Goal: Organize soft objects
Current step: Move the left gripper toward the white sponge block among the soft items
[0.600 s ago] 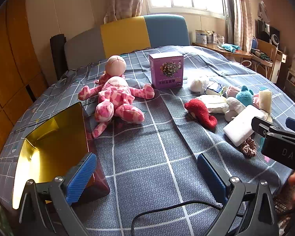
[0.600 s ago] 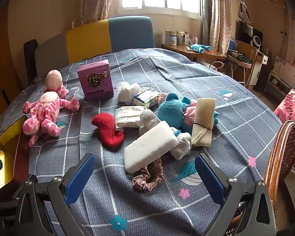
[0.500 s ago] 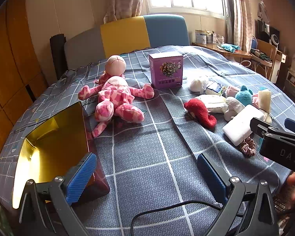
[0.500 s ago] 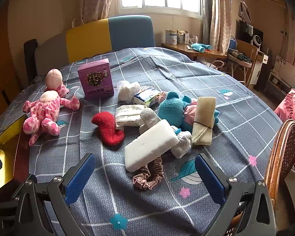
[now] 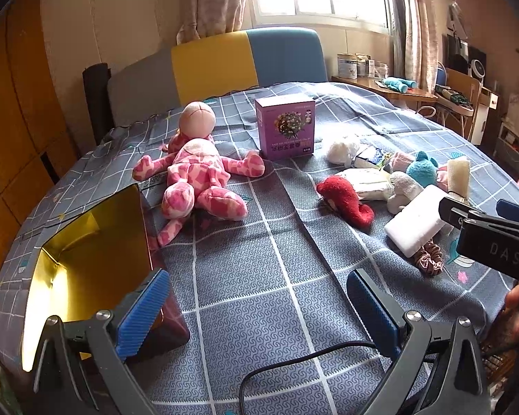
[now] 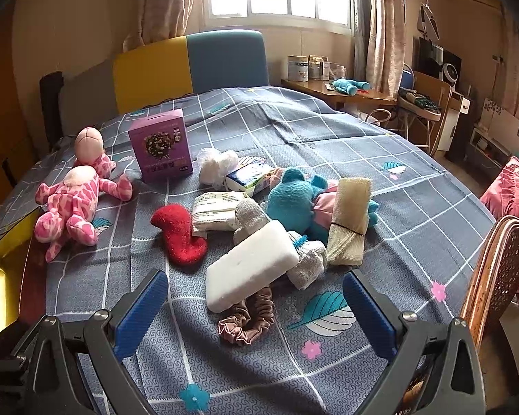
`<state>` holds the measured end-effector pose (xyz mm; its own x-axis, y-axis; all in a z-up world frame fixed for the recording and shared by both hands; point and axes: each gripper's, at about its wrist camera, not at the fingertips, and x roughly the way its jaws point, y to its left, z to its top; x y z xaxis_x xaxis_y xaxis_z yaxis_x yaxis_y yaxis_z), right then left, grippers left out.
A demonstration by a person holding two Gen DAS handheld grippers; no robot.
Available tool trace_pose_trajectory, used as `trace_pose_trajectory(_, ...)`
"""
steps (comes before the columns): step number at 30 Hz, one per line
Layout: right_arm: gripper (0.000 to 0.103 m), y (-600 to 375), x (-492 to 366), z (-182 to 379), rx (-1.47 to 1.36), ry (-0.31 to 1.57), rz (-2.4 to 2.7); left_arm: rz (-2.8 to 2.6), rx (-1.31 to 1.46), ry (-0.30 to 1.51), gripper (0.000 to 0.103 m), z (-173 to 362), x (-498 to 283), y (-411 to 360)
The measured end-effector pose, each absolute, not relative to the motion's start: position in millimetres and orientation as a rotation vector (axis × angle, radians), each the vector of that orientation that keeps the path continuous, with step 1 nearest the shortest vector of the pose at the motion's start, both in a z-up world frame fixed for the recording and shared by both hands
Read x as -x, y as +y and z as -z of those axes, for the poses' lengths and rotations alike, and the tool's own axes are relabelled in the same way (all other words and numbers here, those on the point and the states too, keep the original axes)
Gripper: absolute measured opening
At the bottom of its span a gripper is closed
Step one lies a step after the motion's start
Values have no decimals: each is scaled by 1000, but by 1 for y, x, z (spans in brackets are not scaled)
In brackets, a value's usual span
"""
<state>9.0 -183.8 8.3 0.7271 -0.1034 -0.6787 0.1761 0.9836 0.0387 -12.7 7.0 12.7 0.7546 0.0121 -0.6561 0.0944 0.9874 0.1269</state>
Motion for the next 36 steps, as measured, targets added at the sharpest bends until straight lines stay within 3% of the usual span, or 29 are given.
trace_pose_trajectory(36, 103, -278, -38, -11, -129, 873, 131, 227, -80, 778, 103, -23, -22, 4)
